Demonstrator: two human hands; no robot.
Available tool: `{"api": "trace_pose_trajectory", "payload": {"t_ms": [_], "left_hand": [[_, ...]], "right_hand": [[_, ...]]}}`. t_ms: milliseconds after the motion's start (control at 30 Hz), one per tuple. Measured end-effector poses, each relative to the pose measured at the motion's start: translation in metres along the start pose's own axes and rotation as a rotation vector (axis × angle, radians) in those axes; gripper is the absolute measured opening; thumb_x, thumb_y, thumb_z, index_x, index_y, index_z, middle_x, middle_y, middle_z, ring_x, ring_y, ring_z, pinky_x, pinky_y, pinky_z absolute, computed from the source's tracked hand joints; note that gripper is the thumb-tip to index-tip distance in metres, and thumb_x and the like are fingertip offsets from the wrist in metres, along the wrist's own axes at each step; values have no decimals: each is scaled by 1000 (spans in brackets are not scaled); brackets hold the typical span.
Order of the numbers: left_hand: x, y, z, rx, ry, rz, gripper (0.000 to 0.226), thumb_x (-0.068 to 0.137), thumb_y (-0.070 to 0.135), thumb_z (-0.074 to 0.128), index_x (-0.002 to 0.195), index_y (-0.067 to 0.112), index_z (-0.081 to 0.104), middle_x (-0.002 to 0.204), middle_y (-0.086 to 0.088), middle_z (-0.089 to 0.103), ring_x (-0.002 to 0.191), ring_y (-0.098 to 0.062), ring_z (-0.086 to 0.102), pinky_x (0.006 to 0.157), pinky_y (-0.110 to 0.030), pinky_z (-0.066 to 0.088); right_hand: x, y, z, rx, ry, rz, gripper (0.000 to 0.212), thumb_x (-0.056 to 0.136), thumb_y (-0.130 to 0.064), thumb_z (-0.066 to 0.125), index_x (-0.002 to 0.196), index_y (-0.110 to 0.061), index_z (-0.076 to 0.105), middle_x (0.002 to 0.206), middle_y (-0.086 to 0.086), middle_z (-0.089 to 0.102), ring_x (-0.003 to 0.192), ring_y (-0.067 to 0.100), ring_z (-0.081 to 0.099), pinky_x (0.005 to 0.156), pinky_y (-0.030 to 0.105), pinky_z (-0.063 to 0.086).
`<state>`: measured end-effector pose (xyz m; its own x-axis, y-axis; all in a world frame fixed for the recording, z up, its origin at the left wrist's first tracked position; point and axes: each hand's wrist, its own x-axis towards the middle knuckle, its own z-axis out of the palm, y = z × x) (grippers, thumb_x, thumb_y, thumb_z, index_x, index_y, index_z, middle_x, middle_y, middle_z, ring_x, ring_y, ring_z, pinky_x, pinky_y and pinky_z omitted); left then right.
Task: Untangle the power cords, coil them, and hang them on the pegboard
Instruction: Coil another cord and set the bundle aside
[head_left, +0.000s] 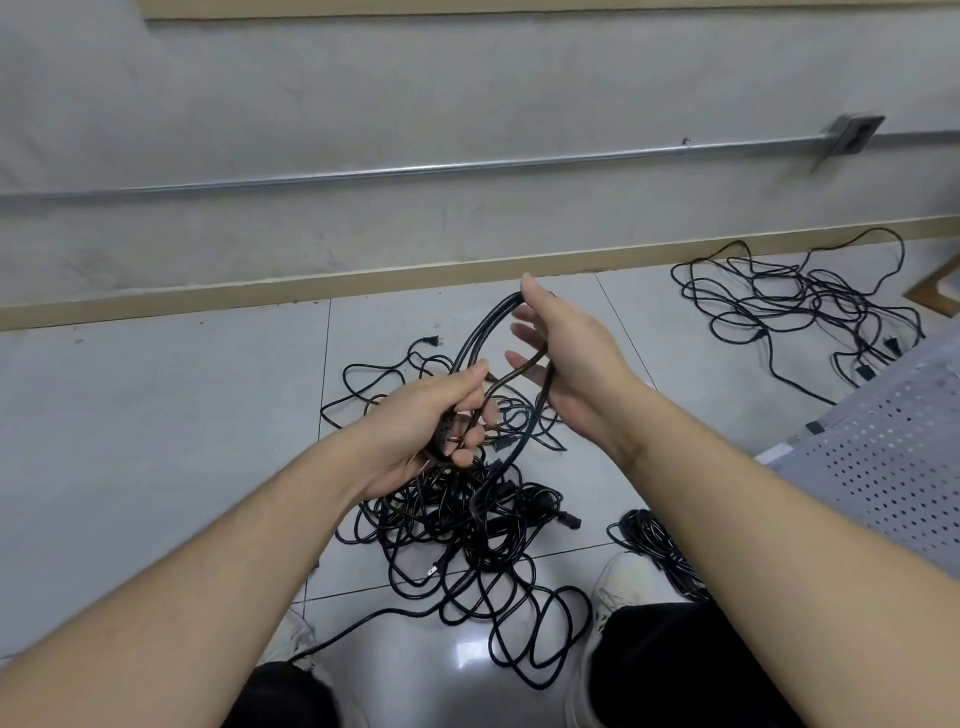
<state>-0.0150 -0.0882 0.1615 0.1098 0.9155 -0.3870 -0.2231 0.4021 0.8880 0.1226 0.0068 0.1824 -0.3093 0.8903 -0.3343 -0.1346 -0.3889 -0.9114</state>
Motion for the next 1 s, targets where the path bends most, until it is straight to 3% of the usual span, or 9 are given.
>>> {"api": "trace_pose_trajectory", "payload": {"t_ms": [133,200,267,367,467,600,733,833,1000], "left_hand": [[3,-3,4,135,75,36,48,89,57,56,55,24,47,102,0,71,87,-20,59,76,-30,45],[2,-3,8,103,62,65,48,91,53,54,53,24,50,119,0,74,111,-18,66,91,-32,46],[-2,-1,12,-7,-37,39,41,93,46,51,61,22,45,118,-11,74,119,-23,68,86,-27,47],[-10,3,18,-116,-191,-41,36,97,39,42,69,18,44,104,-21,75,102,-35,74,92,-36,55],[-11,0,21,-169,-258,-61,37,99,39,42,71,17,53,94,-6,68,72,-24,70,83,-46,59],[-6,-4,26,-218,-231,-109,31,98,40,48,75,19,48,78,2,49,53,-10,38,48,-23,37],[0,-10,25,-241,-122,-90,32,96,43,52,79,17,58,73,1,43,52,-9,30,45,-21,24],[4,-9,24,-302,19,-37,33,101,42,50,81,17,58,70,4,39,51,-8,28,43,-20,25],[12,6,13,-499,207,102,40,108,40,42,76,18,50,67,4,35,48,-7,29,40,-19,27]], "right_hand": [[-3,-3,2,150,-73,-49,37,104,-37,55,121,-5,62,117,4,75,117,20,68,105,38,52],[-6,-7,3,249,-96,-54,47,107,-34,50,126,8,57,103,10,77,109,26,72,98,35,57],[-7,-7,3,361,-77,-41,43,107,-32,51,121,8,56,83,11,75,87,26,76,86,37,62],[-6,-9,6,476,-12,5,36,107,-32,51,90,-1,56,68,8,61,60,21,65,68,39,63],[-4,-11,11,556,7,52,43,109,-34,45,73,-11,44,62,4,48,45,15,47,45,25,48],[4,-10,13,672,-9,158,39,109,-38,43,77,-18,30,54,-4,32,37,7,24,34,18,22],[5,-3,10,565,-48,160,44,107,-51,39,79,-17,39,66,4,50,49,16,47,49,24,45],[5,5,-4,382,-164,228,59,102,-67,27,113,-14,51,90,14,73,76,27,70,69,38,57],[-2,28,-5,-67,-423,285,43,104,-28,22,129,-15,54,88,8,75,81,25,67,92,46,51]]}}
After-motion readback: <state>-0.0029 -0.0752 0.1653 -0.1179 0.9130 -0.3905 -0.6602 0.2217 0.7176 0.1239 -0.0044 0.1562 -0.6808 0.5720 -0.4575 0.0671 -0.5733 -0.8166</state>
